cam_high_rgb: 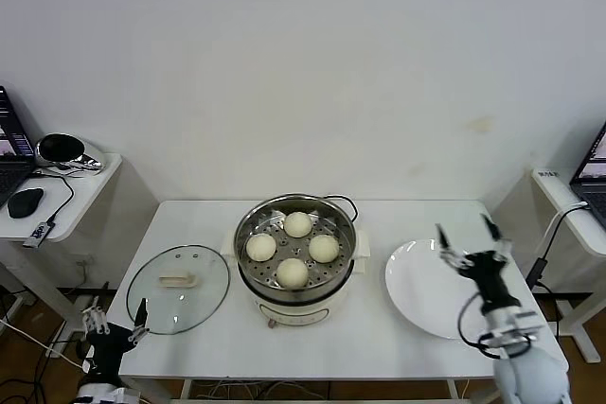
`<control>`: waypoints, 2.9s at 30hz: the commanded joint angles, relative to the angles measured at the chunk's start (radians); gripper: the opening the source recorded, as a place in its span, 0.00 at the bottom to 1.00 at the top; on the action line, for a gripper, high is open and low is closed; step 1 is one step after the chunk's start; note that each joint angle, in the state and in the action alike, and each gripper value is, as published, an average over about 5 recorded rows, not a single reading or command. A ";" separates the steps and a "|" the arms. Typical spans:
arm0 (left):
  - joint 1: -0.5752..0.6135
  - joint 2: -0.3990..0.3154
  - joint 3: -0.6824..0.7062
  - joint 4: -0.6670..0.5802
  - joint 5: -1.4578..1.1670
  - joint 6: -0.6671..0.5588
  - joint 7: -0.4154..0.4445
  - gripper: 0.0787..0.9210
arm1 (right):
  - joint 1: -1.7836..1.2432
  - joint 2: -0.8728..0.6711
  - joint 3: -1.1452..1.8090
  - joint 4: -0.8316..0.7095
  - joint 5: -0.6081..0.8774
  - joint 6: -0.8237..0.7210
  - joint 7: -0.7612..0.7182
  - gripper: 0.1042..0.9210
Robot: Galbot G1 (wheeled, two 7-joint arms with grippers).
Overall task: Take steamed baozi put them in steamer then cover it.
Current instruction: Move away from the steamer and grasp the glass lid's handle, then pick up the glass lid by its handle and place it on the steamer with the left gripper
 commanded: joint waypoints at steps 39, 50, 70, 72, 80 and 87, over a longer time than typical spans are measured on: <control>-0.520 0.113 0.259 0.537 0.518 -0.062 0.064 0.88 | -0.198 0.188 0.278 0.068 -0.025 0.010 0.140 0.88; -0.615 0.112 0.286 0.628 0.509 -0.064 0.069 0.88 | -0.195 0.188 0.278 0.050 -0.028 0.014 0.136 0.88; -0.625 0.108 0.293 0.682 0.406 -0.103 0.061 0.35 | -0.205 0.180 0.256 0.055 0.003 -0.017 0.144 0.88; -0.620 0.106 0.287 0.674 0.399 -0.106 0.052 0.29 | -0.205 0.178 0.254 0.056 0.003 -0.016 0.143 0.88; -0.508 0.118 0.217 0.466 0.357 -0.058 0.054 0.08 | -0.203 0.163 0.241 0.046 -0.004 -0.009 0.139 0.88; -0.314 0.151 0.116 0.124 0.286 0.153 0.128 0.08 | -0.216 0.141 0.224 0.047 -0.008 -0.003 0.137 0.88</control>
